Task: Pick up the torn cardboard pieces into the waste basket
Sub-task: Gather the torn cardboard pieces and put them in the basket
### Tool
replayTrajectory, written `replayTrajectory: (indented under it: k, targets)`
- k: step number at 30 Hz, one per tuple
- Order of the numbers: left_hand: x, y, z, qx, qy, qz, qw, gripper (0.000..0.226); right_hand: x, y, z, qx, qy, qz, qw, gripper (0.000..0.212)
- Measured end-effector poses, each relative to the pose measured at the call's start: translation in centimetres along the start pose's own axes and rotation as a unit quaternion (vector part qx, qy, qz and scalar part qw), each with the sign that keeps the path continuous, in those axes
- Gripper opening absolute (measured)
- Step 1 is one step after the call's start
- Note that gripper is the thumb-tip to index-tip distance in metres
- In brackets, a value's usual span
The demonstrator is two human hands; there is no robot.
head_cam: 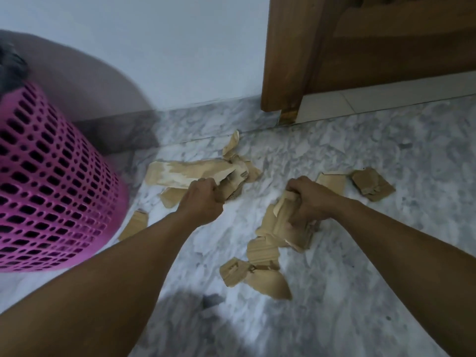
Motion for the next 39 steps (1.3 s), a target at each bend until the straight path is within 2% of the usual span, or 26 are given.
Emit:
replayTrajectory:
  k: [6,7,8,11,12,14,17,20,23,26,29,33,39]
  targets:
    - [-3.6,-3.1,0.3,-0.045,0.036,-0.021,0.998,0.009,-0.1,-0.9,-0.4,0.011,-0.045,0.015,0.999,0.077]
    - [-3.6,-3.6,0.3,-0.043,0.05,-0.019,0.998,0.015,-0.1,-0.9,-0.6,0.011,-0.047,0.015,0.999,0.078]
    - [-3.3,-4.3,0.3,-0.036,0.044,-0.014,0.998,0.029,-0.1,-1.1,-0.8,0.011,-0.052,0.015,0.998,0.08]
    - [-1.4,-5.3,0.2,-0.034,-0.016,0.025,0.999,0.099,-0.1,-1.1,-1.0,0.012,-0.054,0.02,0.998,0.086]
    - [-0.5,-5.5,0.2,-0.043,-0.034,0.043,0.998,0.114,-0.1,-1.1,-1.1,0.017,-0.049,0.024,0.998,0.088]
    - [1.4,-5.7,0.1,-0.053,-0.089,0.081,0.991,0.123,-0.1,-1.3,-1.1,0.019,-0.041,0.033,0.998,0.085]
    - [2.6,-6.2,-0.6,-0.04,-0.152,0.1,0.982,0.112,-0.2,-1.5,-1.1,0.013,-0.052,0.047,0.997,0.073]
    - [2.1,-6.2,-1.8,0.0,-0.176,0.067,0.982,0.074,-0.3,-1.6,-1.0,0.014,-0.065,0.062,0.996,0.071]
    - [2.4,-5.0,-2.9,0.041,-0.306,0.025,0.951,0.057,-0.4,-1.5,-0.6,0.012,-0.064,0.066,0.996,0.068]
    - [2.2,-4.3,-3.2,0.064,-0.342,0.016,0.937,0.052,-0.9,-1.3,0.2,0.004,-0.059,0.066,0.996,0.062]
    - [-0.2,-4.1,-3.6,0.078,-0.28,0.022,0.957,0.056,-2.3,-0.4,1.3,-0.009,-0.064,0.056,0.996,0.053]
    - [-4.7,-2.1,-5.2,0.096,-0.201,0.009,0.975,0.079,-5.3,1.5,3.2,-0.022,-0.096,0.031,0.995,0.046]
    - [-15.2,1.5,-7.9,0.114,-0.158,-0.042,0.98,0.078,-13.6,4.9,10.8,-0.077,-0.131,-0.03,0.988,0.04]
Point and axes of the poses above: each hand's wrist, its own y-axis away from the middle knuckle, its own x-axis out of the palm, z = x × y, the point moved 8 cm from there along -y, towards the middle knuckle, and after that the axes turned 7 degrees about z, right-handed, at the moved point
